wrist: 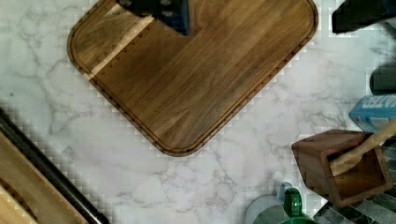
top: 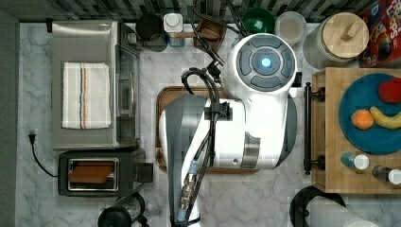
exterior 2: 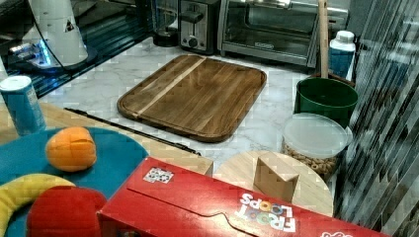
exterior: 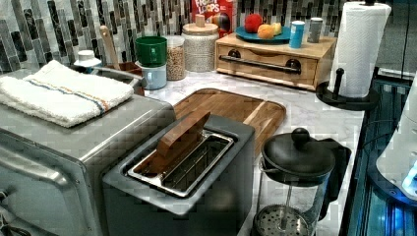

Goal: Open the drawer.

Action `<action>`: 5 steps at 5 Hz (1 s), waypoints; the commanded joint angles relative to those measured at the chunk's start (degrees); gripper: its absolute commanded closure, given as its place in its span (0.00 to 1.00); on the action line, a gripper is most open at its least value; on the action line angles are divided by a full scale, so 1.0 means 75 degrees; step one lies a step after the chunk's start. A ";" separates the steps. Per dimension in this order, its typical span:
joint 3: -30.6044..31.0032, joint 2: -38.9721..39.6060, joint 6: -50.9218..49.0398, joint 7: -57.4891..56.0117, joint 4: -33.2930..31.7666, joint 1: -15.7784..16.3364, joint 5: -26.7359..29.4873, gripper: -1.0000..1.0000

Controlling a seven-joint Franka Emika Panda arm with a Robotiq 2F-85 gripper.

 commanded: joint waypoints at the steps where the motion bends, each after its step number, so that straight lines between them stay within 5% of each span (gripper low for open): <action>1: -0.0302 -0.0313 0.0886 -0.3129 -0.0834 -0.0330 -0.0659 0.00; 5: -0.0881 0.0413 0.2915 -0.6165 -0.1238 -0.0973 -0.1090 0.00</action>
